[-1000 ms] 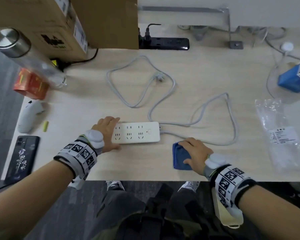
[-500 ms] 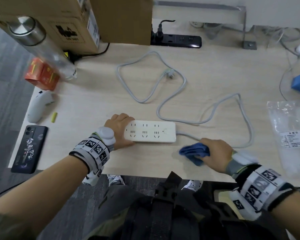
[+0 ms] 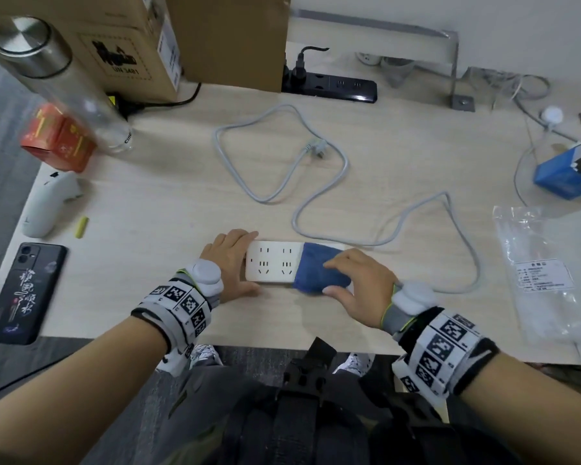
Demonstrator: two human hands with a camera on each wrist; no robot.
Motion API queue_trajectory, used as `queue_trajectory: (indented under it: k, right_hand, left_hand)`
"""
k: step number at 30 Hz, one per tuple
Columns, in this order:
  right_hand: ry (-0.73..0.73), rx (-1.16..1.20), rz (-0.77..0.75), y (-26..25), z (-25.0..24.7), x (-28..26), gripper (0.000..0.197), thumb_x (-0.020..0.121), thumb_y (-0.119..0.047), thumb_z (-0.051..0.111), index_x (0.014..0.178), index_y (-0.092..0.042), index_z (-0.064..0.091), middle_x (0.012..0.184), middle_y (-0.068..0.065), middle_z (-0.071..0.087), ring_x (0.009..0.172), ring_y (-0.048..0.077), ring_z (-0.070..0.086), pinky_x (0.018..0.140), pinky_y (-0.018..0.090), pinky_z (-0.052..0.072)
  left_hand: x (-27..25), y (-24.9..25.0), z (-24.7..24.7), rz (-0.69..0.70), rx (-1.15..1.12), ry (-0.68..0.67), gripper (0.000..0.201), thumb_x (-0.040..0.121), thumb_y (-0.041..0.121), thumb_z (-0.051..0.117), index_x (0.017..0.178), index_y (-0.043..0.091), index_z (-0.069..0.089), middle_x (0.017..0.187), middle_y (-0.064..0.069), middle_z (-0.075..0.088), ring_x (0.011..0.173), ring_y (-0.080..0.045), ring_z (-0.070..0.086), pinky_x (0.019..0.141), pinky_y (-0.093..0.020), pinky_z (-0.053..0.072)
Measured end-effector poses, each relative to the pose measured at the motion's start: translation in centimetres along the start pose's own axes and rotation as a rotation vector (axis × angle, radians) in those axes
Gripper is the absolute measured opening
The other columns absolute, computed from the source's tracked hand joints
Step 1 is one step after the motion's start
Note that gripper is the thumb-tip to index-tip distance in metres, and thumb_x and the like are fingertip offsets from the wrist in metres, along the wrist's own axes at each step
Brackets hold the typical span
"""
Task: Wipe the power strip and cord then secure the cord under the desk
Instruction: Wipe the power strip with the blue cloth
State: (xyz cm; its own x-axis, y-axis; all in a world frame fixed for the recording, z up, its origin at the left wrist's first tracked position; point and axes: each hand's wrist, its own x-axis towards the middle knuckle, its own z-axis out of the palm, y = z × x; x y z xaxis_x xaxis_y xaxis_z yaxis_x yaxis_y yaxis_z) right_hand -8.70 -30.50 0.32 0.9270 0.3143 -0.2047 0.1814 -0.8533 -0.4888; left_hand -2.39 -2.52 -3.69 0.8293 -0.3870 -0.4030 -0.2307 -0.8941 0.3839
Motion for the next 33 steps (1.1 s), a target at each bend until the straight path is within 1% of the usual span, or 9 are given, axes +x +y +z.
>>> queue_trajectory:
  k: [4, 9, 12, 17, 20, 25, 27, 31, 33]
  right_hand:
    - [-0.022, -0.043, 0.024, 0.6, 0.2, 1.1, 0.043, 0.084, -0.031, 0.055, 0.122, -0.013, 0.064, 0.112, 0.006, 0.060, 0.102, 0.029, 0.058, 0.084, 0.034, 0.047]
    - [-0.100, -0.246, -0.203, 1.9, 1.0, 1.6, 0.050, 0.077, -0.025, 0.068, 0.122, -0.004, 0.062, 0.112, 0.017, 0.060, 0.091, 0.038, 0.060, 0.076, 0.044, 0.054]
    - [-0.122, -0.328, -0.312, 2.1, 1.7, 1.7, 0.063, 0.074, -0.022, 0.080, 0.127, 0.002, 0.056, 0.128, 0.022, 0.054, 0.110, 0.041, 0.057, 0.088, 0.046, 0.052]
    - [-0.152, -0.366, -0.310, 2.9, 2.1, 1.4, 0.079, 0.078, -0.026, 0.076, 0.139, 0.006, 0.038, 0.146, 0.025, 0.038, 0.134, 0.038, 0.037, 0.103, 0.053, 0.040]
    - [-0.200, -0.400, -0.333, 3.3, 2.1, 1.2, 0.082, 0.084, -0.035, 0.067, 0.146, -0.001, 0.025, 0.152, 0.022, 0.027, 0.140, 0.033, 0.020, 0.112, 0.050, 0.029]
    - [-0.224, -0.372, -0.303, 0.8, 4.3, 4.1, 0.070, 0.095, -0.048, 0.026, 0.152, -0.008, 0.018, 0.159, 0.014, 0.011, 0.146, 0.030, 0.008, 0.118, 0.045, 0.008]
    - [-0.207, -0.327, -0.336, -0.9, 5.5, 5.9, 0.069, 0.094, -0.048, 0.026, 0.151, -0.008, 0.021, 0.158, 0.015, 0.015, 0.146, 0.032, 0.012, 0.117, 0.047, 0.010]
    - [-0.166, -0.295, -0.407, -3.4, 7.5, 7.9, 0.065, 0.092, -0.042, 0.029, 0.146, -0.005, 0.034, 0.154, 0.021, 0.027, 0.142, 0.039, 0.023, 0.114, 0.048, 0.012]
    - [-0.165, -0.280, -0.422, -2.5, 7.0, 7.8, 0.063, 0.092, -0.040, 0.030, 0.146, -0.007, 0.035, 0.153, 0.019, 0.029, 0.141, 0.038, 0.026, 0.114, 0.047, 0.013]
  left_hand:
    - [-0.2, -0.7, -0.3, -0.003, -0.043, -0.012, 0.104, 0.058, 0.057, 0.078, 0.143, 0.022, 0.029, 0.138, 0.002, 0.035, 0.119, -0.023, 0.040, 0.098, -0.037, 0.037]
    - [-0.3, -1.0, -0.6, 0.043, -0.102, 0.007, 0.095, 0.062, 0.052, 0.079, 0.141, 0.021, 0.035, 0.137, 0.001, 0.039, 0.118, -0.024, 0.043, 0.099, -0.039, 0.038]
    - [-0.1, -1.2, -0.9, 0.033, -0.094, -0.018, 0.092, 0.065, 0.053, 0.076, 0.142, 0.024, 0.034, 0.138, 0.003, 0.039, 0.119, -0.021, 0.041, 0.100, -0.038, 0.037]
    - [0.1, -1.1, -1.2, 0.015, -0.023, -0.045, 0.090, 0.065, 0.056, 0.074, 0.141, 0.030, 0.035, 0.137, 0.006, 0.039, 0.119, -0.020, 0.040, 0.098, -0.038, 0.038]
    - [0.0, -1.0, -1.0, 0.002, -0.017, -0.061, 0.089, 0.067, 0.057, 0.073, 0.142, 0.031, 0.032, 0.136, 0.006, 0.039, 0.119, -0.020, 0.040, 0.099, -0.038, 0.038]
    - [0.3, -0.9, -1.3, 0.002, -0.020, -0.084, 0.089, 0.066, 0.056, 0.073, 0.142, 0.032, 0.032, 0.136, 0.006, 0.039, 0.118, -0.020, 0.041, 0.098, -0.038, 0.038]
    - [0.4, -0.8, -1.4, 0.023, 0.003, -0.081, 0.088, 0.063, 0.064, 0.068, 0.138, 0.032, 0.037, 0.132, 0.007, 0.042, 0.114, -0.022, 0.044, 0.094, -0.040, 0.040]
    - [0.4, -0.9, -1.8, 0.072, 0.008, -0.036, 0.081, 0.051, 0.081, 0.044, 0.114, 0.031, 0.053, 0.118, 0.007, 0.052, 0.098, -0.025, 0.051, 0.080, -0.039, 0.044]
    - [0.7, -1.1, -2.0, 0.079, 0.023, -0.048, 0.081, 0.050, 0.082, 0.044, 0.115, 0.035, 0.052, 0.118, 0.010, 0.052, 0.098, -0.023, 0.050, 0.080, -0.037, 0.043]
